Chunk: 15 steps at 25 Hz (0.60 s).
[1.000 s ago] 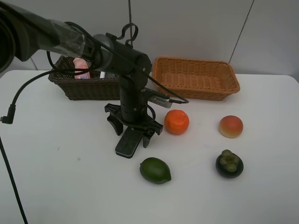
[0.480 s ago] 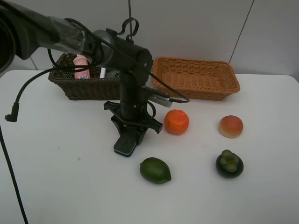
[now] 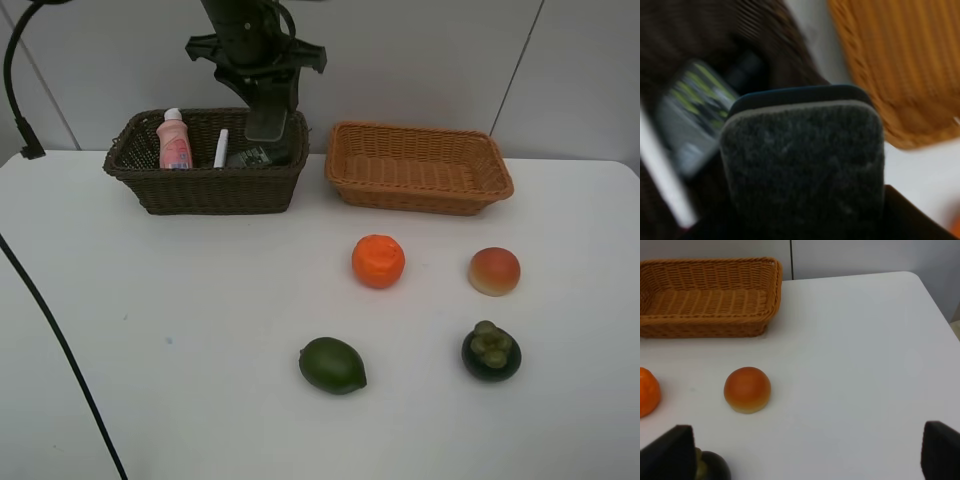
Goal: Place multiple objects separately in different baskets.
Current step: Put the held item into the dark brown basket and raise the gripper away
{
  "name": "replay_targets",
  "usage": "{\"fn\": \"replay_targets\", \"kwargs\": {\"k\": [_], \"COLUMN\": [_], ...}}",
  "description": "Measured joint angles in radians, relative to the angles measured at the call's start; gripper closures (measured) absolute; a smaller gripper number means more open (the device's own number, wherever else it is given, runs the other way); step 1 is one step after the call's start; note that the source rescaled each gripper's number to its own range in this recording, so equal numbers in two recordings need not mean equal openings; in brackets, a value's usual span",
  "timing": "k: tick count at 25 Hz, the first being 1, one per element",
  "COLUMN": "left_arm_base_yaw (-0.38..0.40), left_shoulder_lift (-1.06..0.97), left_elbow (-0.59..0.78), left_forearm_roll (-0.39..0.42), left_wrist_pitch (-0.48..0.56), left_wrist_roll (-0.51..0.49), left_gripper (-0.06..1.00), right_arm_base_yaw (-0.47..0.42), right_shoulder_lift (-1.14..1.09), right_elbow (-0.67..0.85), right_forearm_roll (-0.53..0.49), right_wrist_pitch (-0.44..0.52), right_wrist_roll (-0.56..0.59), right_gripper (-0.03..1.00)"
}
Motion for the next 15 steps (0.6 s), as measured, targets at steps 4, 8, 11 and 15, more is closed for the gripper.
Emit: {"fn": "replay_targets", "kwargs": {"k": [4,8,11,15], "left_arm_base_yaw": [0.119,0.194,0.216,0.221], "left_shoulder_lift": [0.006,0.043,0.058,0.058], "left_elbow": [-0.005,-0.005,-0.005,-0.005], "left_forearm_roll": [0.008,0.011,0.011,0.01], "left_wrist_pitch": [-0.016,-0.03,-0.031,-0.017], "left_wrist_roll": [0.009,0.029,0.039,0.041], "left_gripper": [0.4,0.4,0.27,-0.02], "right_arm_base_yaw": [0.0,0.0,0.0,0.0], "right_shoulder_lift": [0.0,0.0,0.0,0.0], "right_elbow": [0.0,0.0,0.0,0.0], "right_forearm_roll": [0.0,0.0,0.0,0.0], "right_wrist_pitch": [0.0,0.0,0.0,0.0], "right_wrist_roll": [0.0,0.0,0.0,0.0], "right_gripper": [-0.02,-0.02,-0.02,-0.02]}}
